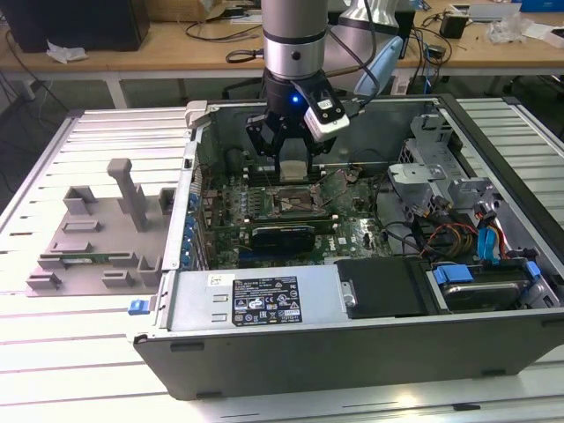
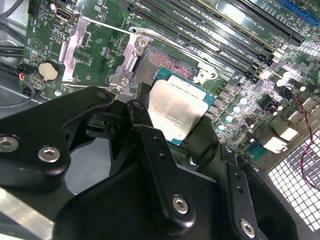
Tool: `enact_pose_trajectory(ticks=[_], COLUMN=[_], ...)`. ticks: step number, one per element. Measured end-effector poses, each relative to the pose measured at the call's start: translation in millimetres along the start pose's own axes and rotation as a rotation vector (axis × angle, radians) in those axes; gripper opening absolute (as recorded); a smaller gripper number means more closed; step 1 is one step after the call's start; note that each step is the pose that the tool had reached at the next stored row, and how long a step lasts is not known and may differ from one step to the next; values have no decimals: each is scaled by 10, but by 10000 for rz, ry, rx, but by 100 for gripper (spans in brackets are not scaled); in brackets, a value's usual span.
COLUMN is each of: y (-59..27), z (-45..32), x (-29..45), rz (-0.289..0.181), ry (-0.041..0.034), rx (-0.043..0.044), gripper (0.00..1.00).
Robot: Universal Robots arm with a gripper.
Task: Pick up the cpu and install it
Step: 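Place the cpu into insertion slot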
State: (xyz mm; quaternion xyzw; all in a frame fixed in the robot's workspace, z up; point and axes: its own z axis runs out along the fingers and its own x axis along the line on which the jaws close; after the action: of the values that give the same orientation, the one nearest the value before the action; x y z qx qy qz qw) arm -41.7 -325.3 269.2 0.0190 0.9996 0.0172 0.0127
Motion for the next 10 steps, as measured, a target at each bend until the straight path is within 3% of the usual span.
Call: enact_pose_trajectory(ticks=[4, 10], y=[0, 0], z=[1, 3], x=[0, 0], rz=[188, 1784], ry=[-8, -63], rx=[4, 44], gripper=[55, 55])
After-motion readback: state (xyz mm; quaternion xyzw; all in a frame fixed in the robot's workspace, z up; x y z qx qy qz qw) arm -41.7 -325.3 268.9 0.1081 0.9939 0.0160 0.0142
